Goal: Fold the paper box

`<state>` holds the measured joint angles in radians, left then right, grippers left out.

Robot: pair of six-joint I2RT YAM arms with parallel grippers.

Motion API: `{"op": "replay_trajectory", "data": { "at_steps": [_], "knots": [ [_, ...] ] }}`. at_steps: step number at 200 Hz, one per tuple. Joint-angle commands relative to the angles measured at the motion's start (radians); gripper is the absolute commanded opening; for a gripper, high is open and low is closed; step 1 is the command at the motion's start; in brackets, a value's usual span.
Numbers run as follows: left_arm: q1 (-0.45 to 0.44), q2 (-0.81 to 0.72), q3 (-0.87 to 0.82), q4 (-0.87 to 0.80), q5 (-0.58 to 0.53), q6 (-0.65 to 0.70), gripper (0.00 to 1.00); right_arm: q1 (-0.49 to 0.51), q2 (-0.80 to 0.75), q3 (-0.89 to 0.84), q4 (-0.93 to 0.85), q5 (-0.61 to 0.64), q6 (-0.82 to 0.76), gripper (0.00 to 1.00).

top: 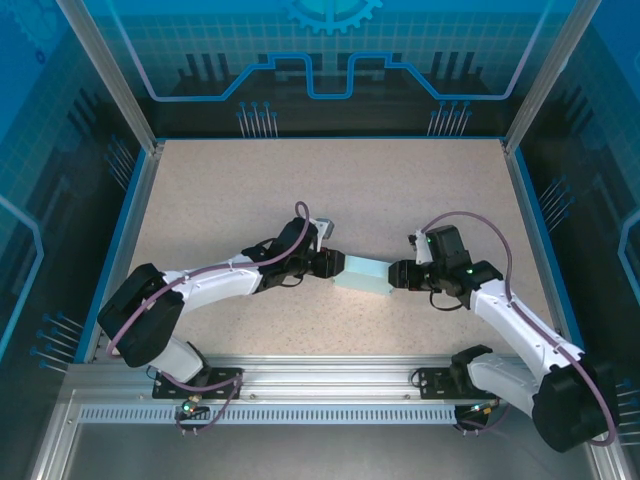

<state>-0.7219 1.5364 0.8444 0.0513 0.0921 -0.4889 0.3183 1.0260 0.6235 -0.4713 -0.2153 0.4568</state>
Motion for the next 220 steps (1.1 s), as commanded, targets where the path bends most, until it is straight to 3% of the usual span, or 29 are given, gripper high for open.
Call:
{"op": "replay_trajectory", "data": {
  "at_steps": [1, 58, 143, 178, 220],
  "knots": [
    [-0.002, 0.056, -0.046, -0.126, 0.103, -0.022, 0.41, -0.024, 0.028, -0.051, 0.068, -0.097, 0.007, 0.46],
    [0.015, 0.049, -0.03, -0.097, 0.156, -0.048, 0.34, -0.065, 0.073, -0.042, 0.18, -0.271, -0.033, 0.46],
    [0.096, 0.06, 0.036, -0.025, 0.201, -0.094, 0.3, -0.032, 0.161, 0.029, 0.357, -0.254, -0.037, 0.38],
    [0.155, 0.088, 0.139, -0.049, 0.202, -0.059, 0.29, 0.001, 0.28, 0.138, 0.458, -0.24, -0.073, 0.36],
    [0.199, 0.128, 0.253, -0.11, 0.181, 0.013, 0.29, 0.029, 0.451, 0.327, 0.445, -0.236, -0.146, 0.36]
  ]
}}
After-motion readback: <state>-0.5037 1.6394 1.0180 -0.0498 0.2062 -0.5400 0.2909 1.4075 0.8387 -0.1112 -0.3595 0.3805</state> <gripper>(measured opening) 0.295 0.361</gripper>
